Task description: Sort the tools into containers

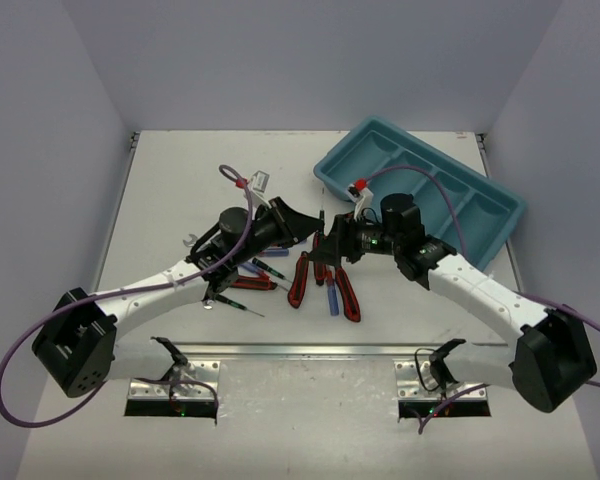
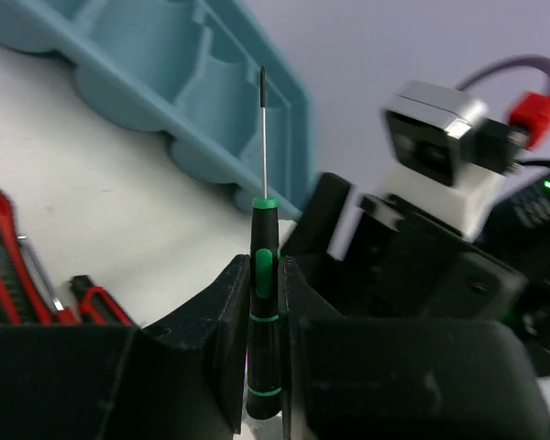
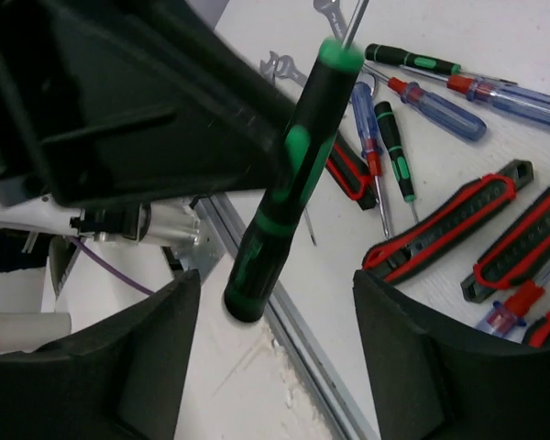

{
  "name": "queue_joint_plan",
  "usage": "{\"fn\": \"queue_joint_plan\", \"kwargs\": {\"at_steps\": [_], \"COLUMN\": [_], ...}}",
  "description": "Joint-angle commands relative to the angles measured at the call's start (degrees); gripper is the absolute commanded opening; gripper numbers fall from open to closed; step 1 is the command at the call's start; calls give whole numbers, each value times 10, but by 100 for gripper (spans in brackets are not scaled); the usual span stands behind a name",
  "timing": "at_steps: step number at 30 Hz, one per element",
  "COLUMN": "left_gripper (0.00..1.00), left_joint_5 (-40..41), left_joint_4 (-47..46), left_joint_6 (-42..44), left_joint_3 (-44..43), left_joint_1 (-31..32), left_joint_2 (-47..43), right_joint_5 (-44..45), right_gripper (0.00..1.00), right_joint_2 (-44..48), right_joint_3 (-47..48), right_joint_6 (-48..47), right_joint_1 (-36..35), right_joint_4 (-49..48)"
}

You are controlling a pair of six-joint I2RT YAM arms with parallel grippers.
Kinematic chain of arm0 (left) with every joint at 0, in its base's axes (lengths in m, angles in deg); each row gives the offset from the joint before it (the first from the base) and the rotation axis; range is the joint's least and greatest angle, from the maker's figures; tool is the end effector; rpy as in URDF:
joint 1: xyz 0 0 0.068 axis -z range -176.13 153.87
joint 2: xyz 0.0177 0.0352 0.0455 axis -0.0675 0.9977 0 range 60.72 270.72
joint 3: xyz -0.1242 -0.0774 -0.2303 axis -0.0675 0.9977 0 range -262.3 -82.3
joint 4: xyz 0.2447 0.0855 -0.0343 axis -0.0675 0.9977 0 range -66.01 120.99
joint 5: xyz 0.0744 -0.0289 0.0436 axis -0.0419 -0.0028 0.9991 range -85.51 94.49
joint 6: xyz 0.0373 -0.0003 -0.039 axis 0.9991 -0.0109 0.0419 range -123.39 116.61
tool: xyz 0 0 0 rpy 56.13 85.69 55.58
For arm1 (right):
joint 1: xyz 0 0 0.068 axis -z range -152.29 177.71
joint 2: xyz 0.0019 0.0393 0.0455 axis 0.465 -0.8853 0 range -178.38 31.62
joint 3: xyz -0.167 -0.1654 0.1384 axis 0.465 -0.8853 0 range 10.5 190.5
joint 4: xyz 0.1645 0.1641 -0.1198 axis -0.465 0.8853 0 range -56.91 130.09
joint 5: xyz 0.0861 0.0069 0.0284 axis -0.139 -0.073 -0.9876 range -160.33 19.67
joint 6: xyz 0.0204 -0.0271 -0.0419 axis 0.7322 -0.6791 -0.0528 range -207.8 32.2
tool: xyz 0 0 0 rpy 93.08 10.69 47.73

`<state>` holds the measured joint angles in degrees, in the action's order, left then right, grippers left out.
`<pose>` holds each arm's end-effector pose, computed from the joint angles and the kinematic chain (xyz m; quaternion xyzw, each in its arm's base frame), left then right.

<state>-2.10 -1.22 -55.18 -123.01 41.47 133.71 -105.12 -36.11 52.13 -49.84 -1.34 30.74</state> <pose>0.2277 -0.1806 0.2724 -0.0546 0.7471 -0.4956 0.4396 0.2181 0.1444 0.2623 -0.1007 0.8095 0.4967 0.2966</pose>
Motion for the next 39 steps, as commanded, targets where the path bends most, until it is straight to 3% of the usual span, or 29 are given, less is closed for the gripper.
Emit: {"fn": "queue_joint_plan", "kwargs": {"at_steps": [1, 3, 8, 11, 12, 13, 14, 16, 21, 23, 27, 31, 39], "left_gripper": [0, 0, 0, 3, 11, 54, 76, 100, 100, 100, 100, 100, 100], "left_joint_5": [-31, -34, -24, -4, 9, 27, 61, 156, 409, 456, 483, 483, 446], "left_joint_4": [-90, -92, -89, -72, -53, -4, 29, 137, 459, 544, 622, 693, 730], "left_joint_6": [-14, -20, -19, -6, 3, 12, 27, 56, 62, 61, 79, 85, 100], "left_joint_3": [13, 18, 29, 21, 7, -6, -32, -94, -213, -226, -219, -213, -161], "left_joint_1": [13, 20, 25, 25, 25, 24, 24, 24, 25, 25, 24, 23, 24], "left_joint_2": [-28, -28, -29, -30, -31, -33, -37, -48, -93, -122, -191, -238, -271], "right_joint_5": [42, 67, 95, 121, 134, 147, 159, 202, 346, 377, 427, 461, 523], "right_gripper": [64, 51, 5, 0, 0, 0, 0, 0, 0, 0, 0, 0, 0], "right_joint_2": [-23, -29, -23, -18, -17, -17, -19, -29, -78, -124, -249, -385, -582], "right_joint_3": [35, 36, 28, 28, 30, 32, 40, 62, 121, 152, 268, 458, 713], "right_joint_6": [23, 29, 42, 42, 41, 41, 41, 36, 58, 74, 99, 100, 111], "right_joint_1": [-30, -37, -38, -38, -38, -38, -37, -36, -2, 25, 82, 106, 126], "right_joint_4": [-101, -107, -116, -100, -94, -85, -64, -13, 85, 102, 159, 247, 341]}}
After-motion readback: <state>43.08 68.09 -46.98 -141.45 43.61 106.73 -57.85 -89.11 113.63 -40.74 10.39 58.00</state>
